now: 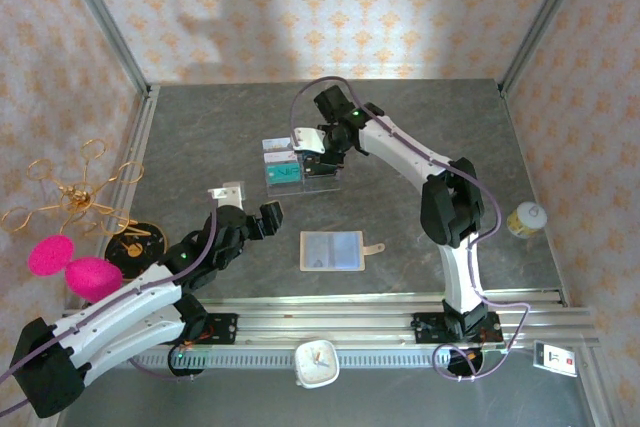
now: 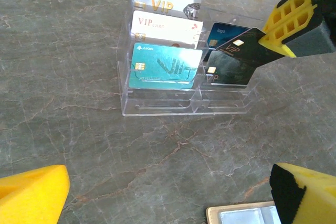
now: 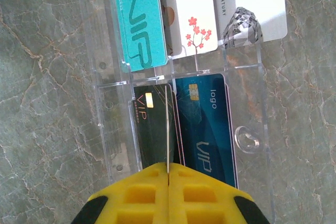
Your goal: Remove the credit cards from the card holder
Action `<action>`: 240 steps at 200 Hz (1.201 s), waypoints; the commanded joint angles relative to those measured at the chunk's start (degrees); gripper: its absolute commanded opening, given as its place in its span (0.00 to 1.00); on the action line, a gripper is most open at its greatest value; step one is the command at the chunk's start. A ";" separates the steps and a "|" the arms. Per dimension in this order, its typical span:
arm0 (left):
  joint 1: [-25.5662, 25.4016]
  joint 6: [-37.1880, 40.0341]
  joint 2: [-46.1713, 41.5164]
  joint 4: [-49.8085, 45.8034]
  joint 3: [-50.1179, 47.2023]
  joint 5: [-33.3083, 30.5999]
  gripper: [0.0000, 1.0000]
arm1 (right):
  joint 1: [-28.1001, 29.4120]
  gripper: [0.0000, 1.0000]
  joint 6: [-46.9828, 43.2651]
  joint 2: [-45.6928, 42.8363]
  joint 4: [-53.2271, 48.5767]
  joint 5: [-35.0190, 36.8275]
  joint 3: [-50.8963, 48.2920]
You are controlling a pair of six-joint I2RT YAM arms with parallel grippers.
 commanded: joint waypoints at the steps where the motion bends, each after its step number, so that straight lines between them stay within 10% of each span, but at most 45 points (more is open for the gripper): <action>1: 0.44 1.44 -0.36 0.83 -0.19 -0.86 0.99 | 0.14 0.00 0.18 0.98 0.63 0.62 -0.43; 117: 0.84 1.28 -1.02 1.27 -0.97 0.00 0.99 | 1.39 0.00 0.92 1.07 3.88 2.97 -4.53; 158: 0.96 0.41 -1.55 1.59 -1.24 1.34 0.99 | 1.59 0.27 4.65 -0.17 8.19 2.12 -3.96; 240: 0.93 -7.45 -7.56 5.77 -5.25 2.28 0.99 | 2.36 0.35 30.94 -6.55 18.31 -14.54 -2.26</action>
